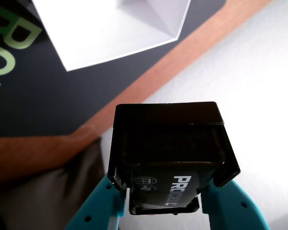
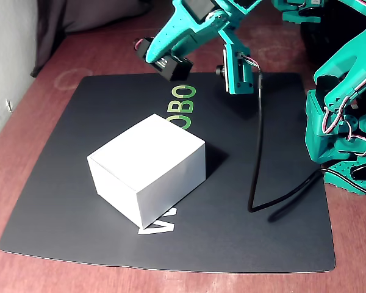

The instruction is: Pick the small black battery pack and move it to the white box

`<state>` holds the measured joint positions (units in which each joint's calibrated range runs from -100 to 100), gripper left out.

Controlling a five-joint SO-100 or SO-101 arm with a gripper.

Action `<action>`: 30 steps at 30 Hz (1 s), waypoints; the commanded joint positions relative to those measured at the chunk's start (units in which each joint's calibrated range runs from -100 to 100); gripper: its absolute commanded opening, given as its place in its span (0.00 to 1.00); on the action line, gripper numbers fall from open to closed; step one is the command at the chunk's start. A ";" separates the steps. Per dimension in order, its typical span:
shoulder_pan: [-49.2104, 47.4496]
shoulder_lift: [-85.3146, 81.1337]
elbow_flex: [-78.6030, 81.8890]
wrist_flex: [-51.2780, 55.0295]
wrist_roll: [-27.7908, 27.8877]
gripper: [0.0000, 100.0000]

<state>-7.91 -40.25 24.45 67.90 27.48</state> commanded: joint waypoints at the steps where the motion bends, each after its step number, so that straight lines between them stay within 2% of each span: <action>1: 0.46 -1.88 -0.37 -0.15 -0.23 0.04; 4: 0.35 -1.88 -0.28 -0.59 -2.35 0.04; 9: 0.58 -1.09 -0.28 -4.19 -14.90 0.04; 20: 0.58 -0.82 5.98 -9.27 -33.49 0.04; 22: 0.11 0.40 5.70 -9.27 -35.01 0.04; 30: -0.36 12.24 -1.46 -9.71 -35.01 0.04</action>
<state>-7.91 -31.86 29.64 59.27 -7.30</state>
